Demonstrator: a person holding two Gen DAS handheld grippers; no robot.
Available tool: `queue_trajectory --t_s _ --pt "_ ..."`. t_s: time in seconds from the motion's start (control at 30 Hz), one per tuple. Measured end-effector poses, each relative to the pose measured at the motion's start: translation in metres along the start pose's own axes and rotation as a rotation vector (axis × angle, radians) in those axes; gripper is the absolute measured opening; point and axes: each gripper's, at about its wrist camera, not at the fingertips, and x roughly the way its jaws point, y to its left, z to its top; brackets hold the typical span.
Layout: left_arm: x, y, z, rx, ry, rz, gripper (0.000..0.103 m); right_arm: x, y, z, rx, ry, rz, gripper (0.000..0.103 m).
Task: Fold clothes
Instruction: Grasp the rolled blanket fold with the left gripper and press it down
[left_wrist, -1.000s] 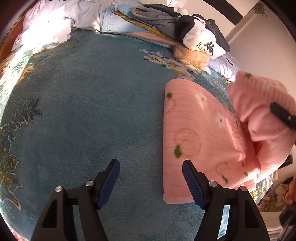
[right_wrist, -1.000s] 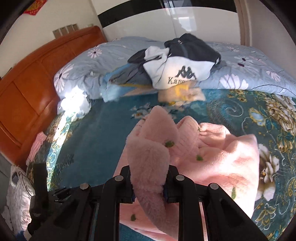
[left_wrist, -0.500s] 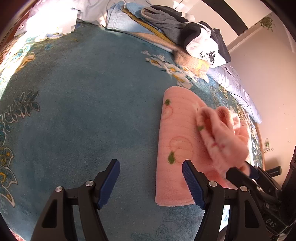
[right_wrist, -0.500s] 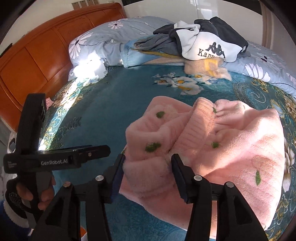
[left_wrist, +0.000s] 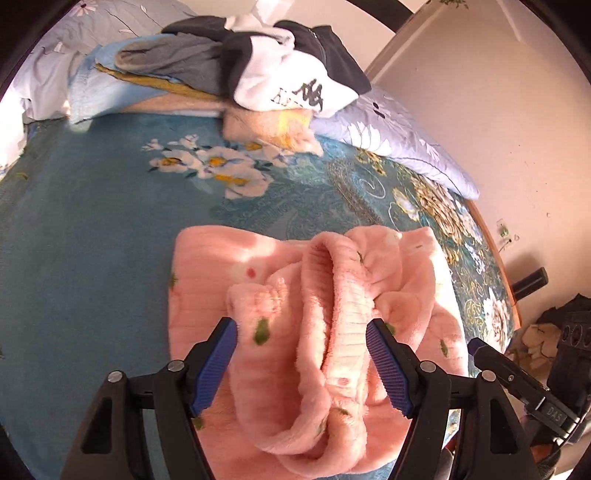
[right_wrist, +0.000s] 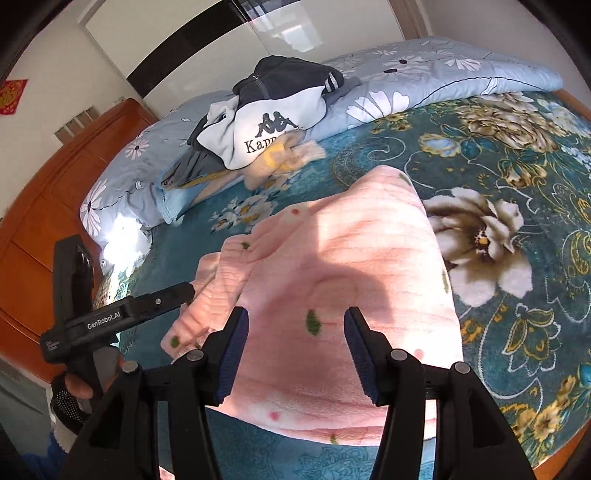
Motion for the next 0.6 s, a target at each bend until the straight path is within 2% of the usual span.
queue_trajectory --t_s 0.13,0.4,0.5,0.57,0.6 --pt "0.014 -0.015 -0.012 0.063 0.055 0.012 0.076 0.003 -0.01 -0.006 0.022 0.015 -0.001 0.055" --pt "0.008 -0.04 -0.017 0.167 0.064 -0.054 0.076 0.006 -0.018 -0.013 0.05 0.026 0.014 0.055" --pt "0.018 -0.048 -0.017 0.204 0.088 -0.039 0.076 0.005 -0.02 -0.014 0.056 0.025 0.018 0.055" --pt "0.029 -0.04 -0.014 0.157 0.118 -0.066 0.075 0.003 -0.022 -0.015 0.063 0.023 0.019 0.055" --pt "0.034 -0.033 -0.013 0.109 0.136 -0.102 0.074 0.002 -0.023 -0.015 0.066 0.021 0.017 0.055"
